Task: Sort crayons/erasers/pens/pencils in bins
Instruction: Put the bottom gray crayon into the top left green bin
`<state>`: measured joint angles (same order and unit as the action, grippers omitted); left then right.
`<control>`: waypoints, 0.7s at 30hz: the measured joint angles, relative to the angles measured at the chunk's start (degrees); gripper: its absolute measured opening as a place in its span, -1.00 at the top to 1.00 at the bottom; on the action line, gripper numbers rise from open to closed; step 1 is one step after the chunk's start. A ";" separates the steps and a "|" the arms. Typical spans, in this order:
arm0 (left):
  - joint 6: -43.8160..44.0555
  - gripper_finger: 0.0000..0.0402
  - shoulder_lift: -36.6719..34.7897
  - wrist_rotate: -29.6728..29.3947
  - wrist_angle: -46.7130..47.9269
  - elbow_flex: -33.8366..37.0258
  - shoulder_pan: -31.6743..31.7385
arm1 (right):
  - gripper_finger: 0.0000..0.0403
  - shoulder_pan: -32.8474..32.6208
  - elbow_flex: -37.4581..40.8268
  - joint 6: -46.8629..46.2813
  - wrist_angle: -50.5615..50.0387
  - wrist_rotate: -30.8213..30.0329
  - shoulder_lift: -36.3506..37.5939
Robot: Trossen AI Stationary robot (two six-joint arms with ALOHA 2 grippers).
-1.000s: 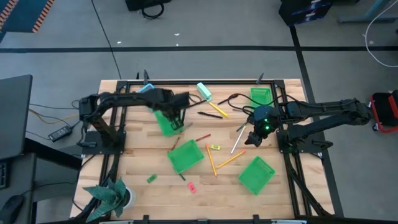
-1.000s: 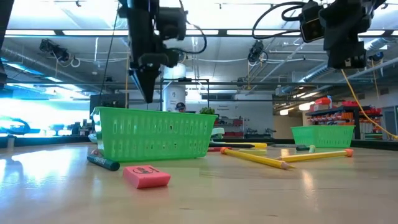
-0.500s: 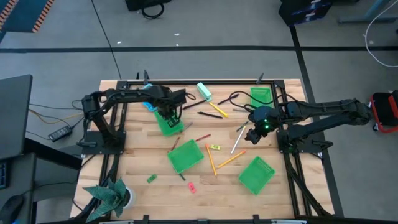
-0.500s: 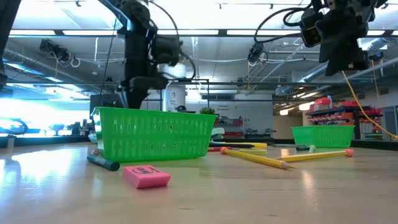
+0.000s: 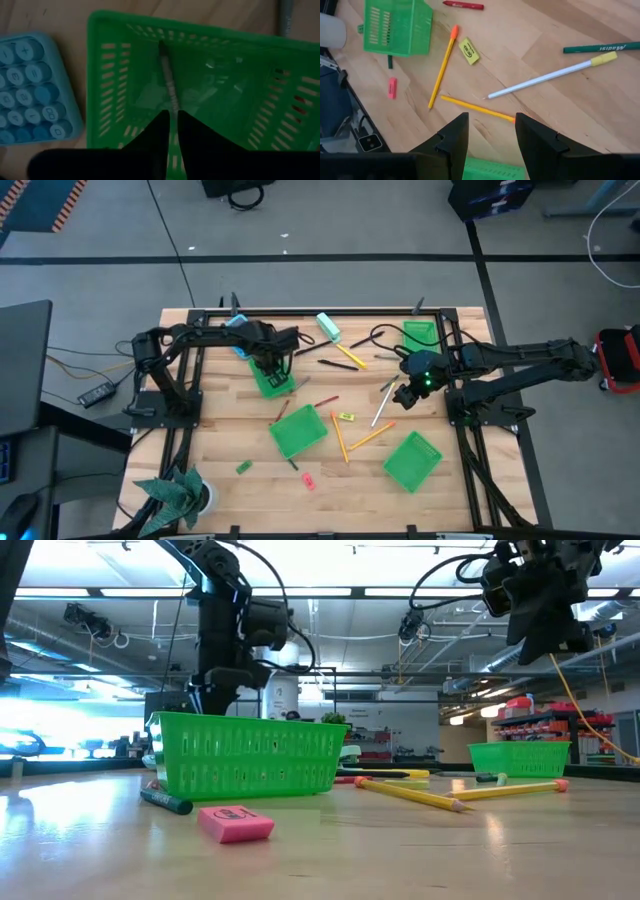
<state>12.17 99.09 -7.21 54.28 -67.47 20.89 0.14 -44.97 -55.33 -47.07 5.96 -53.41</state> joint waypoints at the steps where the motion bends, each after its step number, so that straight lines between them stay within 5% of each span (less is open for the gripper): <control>1: -0.02 0.80 0.00 0.04 0.00 -0.21 0.00 | 0.17 0.00 0.00 0.00 0.00 -0.14 0.00; 21: -2.33 0.85 -0.28 6.13 0.44 -17.51 -5.87 | 0.17 0.17 0.00 1.09 1.43 -5.07 0.00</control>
<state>9.84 98.80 -1.08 54.72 -84.99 15.01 0.31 -44.97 -54.24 -45.64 0.89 -53.41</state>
